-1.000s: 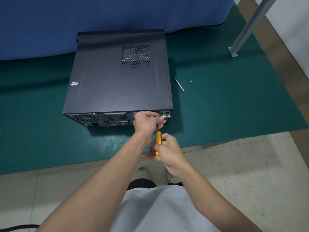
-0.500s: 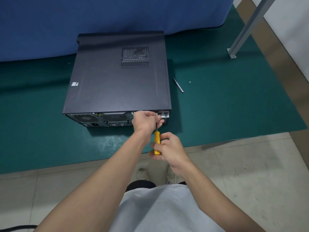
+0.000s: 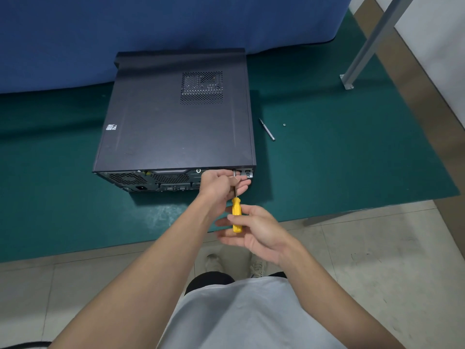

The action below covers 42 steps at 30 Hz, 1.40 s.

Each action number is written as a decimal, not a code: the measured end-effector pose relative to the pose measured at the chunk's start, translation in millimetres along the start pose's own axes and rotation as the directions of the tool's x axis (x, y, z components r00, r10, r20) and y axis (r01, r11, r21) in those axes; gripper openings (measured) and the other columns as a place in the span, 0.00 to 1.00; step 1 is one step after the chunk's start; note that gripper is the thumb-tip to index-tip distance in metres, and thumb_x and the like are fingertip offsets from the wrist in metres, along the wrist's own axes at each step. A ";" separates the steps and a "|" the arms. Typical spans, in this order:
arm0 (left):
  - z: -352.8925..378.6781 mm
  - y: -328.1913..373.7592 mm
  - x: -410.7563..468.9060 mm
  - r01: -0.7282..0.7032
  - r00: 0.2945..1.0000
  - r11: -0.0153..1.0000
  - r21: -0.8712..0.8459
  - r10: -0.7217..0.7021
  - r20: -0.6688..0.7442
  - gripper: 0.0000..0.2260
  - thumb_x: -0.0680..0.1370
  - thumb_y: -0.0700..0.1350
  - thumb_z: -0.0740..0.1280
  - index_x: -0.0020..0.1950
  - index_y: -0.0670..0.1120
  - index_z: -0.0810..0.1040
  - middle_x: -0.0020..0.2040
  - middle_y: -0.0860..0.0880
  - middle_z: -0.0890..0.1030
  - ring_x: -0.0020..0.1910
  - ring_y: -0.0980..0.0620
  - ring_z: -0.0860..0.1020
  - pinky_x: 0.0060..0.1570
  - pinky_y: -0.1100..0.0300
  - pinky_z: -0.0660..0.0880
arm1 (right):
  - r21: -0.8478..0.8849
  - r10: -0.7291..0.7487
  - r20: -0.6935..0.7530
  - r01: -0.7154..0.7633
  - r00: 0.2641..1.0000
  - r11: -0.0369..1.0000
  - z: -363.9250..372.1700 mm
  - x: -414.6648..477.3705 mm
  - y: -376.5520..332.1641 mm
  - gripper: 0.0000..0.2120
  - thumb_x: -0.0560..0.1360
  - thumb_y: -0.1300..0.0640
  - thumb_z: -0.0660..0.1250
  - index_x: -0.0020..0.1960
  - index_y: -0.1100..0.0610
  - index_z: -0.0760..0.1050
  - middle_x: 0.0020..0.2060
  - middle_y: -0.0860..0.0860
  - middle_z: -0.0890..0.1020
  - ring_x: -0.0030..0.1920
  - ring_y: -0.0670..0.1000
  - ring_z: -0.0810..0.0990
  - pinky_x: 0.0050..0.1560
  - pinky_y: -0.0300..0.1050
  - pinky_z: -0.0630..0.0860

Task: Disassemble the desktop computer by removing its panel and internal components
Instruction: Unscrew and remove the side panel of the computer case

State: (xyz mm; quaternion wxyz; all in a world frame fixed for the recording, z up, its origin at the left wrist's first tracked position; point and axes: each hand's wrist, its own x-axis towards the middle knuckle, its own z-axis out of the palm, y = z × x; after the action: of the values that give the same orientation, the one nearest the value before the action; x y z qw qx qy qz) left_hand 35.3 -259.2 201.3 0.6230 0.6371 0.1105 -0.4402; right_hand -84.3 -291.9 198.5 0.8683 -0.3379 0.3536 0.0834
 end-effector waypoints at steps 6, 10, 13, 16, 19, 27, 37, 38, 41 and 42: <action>0.5 -2.8 0.0 -0.043 0.993 0.996 0.081 0.051 -0.104 0.06 0.75 0.28 0.67 0.47 0.37 0.75 0.43 0.37 0.82 0.39 0.45 0.84 0.40 0.57 0.82 | -0.279 -0.131 -0.183 0.077 0.974 0.957 6.1 3.7 4.3 0.13 0.73 0.72 0.67 0.55 0.63 0.71 0.45 0.61 0.80 0.40 0.54 0.84 0.42 0.47 0.82; 1.4 -1.1 1.1 -0.061 0.986 0.980 0.190 0.089 -0.142 0.05 0.75 0.29 0.67 0.48 0.38 0.76 0.44 0.38 0.83 0.40 0.46 0.84 0.40 0.59 0.82 | -0.240 -0.115 -0.210 0.063 0.971 0.969 7.0 5.6 8.8 0.12 0.74 0.71 0.67 0.55 0.63 0.72 0.46 0.62 0.80 0.39 0.55 0.84 0.42 0.46 0.81; -2.1 1.4 -0.3 -0.015 0.999 1.000 0.023 0.015 -0.034 0.05 0.78 0.28 0.62 0.49 0.34 0.75 0.44 0.36 0.82 0.42 0.44 0.84 0.44 0.58 0.82 | -0.006 -0.011 -0.019 0.011 1.000 1.000 0.3 1.8 0.7 0.11 0.76 0.71 0.63 0.58 0.68 0.72 0.47 0.64 0.80 0.44 0.57 0.84 0.46 0.49 0.80; -4.8 -0.6 -1.1 -0.006 1.000 0.999 -0.040 0.006 0.002 0.04 0.77 0.28 0.63 0.50 0.35 0.75 0.44 0.37 0.82 0.42 0.45 0.84 0.46 0.57 0.82 | -0.179 -0.070 -0.116 0.048 0.991 0.983 0.1 2.0 -0.5 0.13 0.74 0.71 0.66 0.58 0.67 0.72 0.44 0.62 0.79 0.40 0.56 0.84 0.44 0.48 0.81; -0.9 -3.0 0.5 -0.065 0.989 0.987 0.144 0.083 -0.123 0.07 0.74 0.30 0.70 0.49 0.37 0.77 0.44 0.39 0.83 0.41 0.46 0.85 0.41 0.58 0.82 | -0.349 -0.155 -0.257 0.057 0.954 0.935 6.4 4.7 5.6 0.14 0.71 0.70 0.71 0.54 0.63 0.72 0.40 0.57 0.80 0.37 0.54 0.83 0.41 0.47 0.82; -5.2 -1.1 1.4 0.000 0.999 0.996 -0.089 0.003 0.032 0.04 0.78 0.27 0.61 0.49 0.33 0.74 0.44 0.35 0.82 0.43 0.44 0.84 0.45 0.58 0.82 | -0.117 -0.036 -0.035 0.032 0.999 0.993 0.2 1.0 -0.7 0.07 0.75 0.69 0.65 0.53 0.67 0.75 0.43 0.62 0.81 0.40 0.56 0.83 0.44 0.47 0.81; 2.2 0.6 1.6 -0.008 0.999 0.999 -0.043 0.006 -0.042 0.04 0.78 0.28 0.62 0.47 0.34 0.74 0.43 0.36 0.81 0.40 0.45 0.84 0.41 0.59 0.82 | -0.136 -0.037 -0.091 0.024 0.995 0.990 0.8 1.8 1.9 0.06 0.76 0.66 0.66 0.53 0.64 0.75 0.44 0.59 0.82 0.42 0.55 0.83 0.44 0.47 0.80; 0.7 -0.1 1.8 0.007 1.000 0.996 -0.090 -0.007 -0.002 0.03 0.78 0.28 0.61 0.48 0.33 0.74 0.44 0.35 0.82 0.41 0.44 0.84 0.42 0.58 0.82 | -0.084 -0.019 -0.050 0.014 0.999 0.996 -0.1 0.8 -0.4 0.08 0.76 0.68 0.65 0.55 0.66 0.75 0.45 0.60 0.82 0.43 0.56 0.84 0.44 0.48 0.80; -0.1 -1.9 2.3 -0.012 1.000 0.998 -0.069 0.010 -0.023 0.02 0.77 0.29 0.64 0.48 0.34 0.75 0.43 0.37 0.82 0.41 0.44 0.84 0.43 0.57 0.82 | -0.203 -0.081 -0.134 0.052 0.988 0.978 2.3 1.8 -1.0 0.09 0.74 0.70 0.67 0.53 0.66 0.74 0.45 0.61 0.81 0.41 0.56 0.84 0.42 0.46 0.81; 0.7 -2.1 3.2 -0.034 0.996 0.999 0.002 0.034 -0.078 0.04 0.76 0.29 0.67 0.48 0.35 0.76 0.43 0.37 0.82 0.40 0.45 0.85 0.42 0.57 0.82 | -0.262 -0.108 -0.183 0.058 0.977 0.963 4.4 3.0 0.8 0.09 0.73 0.71 0.68 0.52 0.65 0.74 0.45 0.61 0.81 0.41 0.56 0.84 0.42 0.45 0.81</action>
State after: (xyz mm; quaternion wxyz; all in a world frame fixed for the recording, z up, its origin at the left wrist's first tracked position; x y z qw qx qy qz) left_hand 35.4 -260.7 197.7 0.6254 0.6559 0.1238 -0.4042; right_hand -79.9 -288.7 198.4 0.7814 -0.4679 0.4089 0.0579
